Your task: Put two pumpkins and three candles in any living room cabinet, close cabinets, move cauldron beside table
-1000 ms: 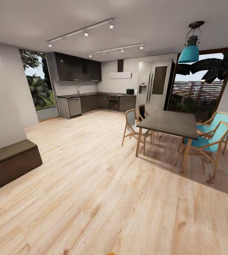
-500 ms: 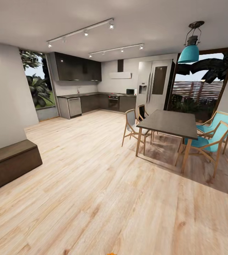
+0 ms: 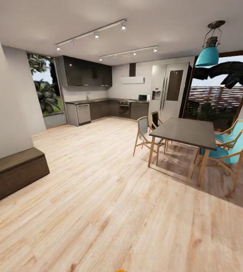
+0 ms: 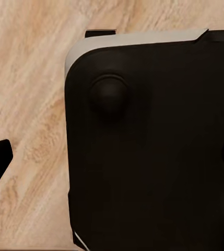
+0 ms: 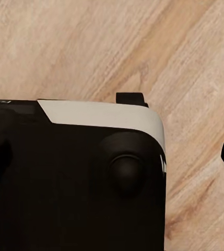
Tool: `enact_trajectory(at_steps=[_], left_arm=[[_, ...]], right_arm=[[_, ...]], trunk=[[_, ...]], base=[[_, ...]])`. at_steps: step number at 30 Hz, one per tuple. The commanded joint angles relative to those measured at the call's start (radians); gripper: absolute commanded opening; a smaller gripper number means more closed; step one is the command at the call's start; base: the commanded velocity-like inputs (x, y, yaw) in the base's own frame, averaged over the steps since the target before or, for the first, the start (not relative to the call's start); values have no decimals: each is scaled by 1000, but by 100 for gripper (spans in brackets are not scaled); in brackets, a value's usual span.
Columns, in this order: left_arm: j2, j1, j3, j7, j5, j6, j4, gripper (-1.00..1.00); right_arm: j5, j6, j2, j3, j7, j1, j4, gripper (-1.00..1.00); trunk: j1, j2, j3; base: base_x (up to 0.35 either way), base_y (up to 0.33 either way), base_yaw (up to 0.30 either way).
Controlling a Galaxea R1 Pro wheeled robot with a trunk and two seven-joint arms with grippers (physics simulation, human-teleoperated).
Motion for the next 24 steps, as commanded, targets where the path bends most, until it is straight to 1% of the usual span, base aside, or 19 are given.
enact_trajectory(at_steps=[1,2,6,24], left_arm=[[0,0,0,0,0,0,0,100],[0,0,0,0,0,0,0,100],[1,0,-1,0,0,0,0,100],[1,0,-1,0,0,0,0,100]], right_arm=[[1,-18,1,0,0,0,2,100],[2,-33,1,0,-1,0,4,100],[2,-47,1,0,-1,0,6,100],[2,-49,2,2,-3,0,6,100]], trunk=[[0,0,0],[0,0,-1],[0,0,-3],[0,0,-11]], base=[[0,0,272],[0,0,278],[0,0,281],[0,0,283]])
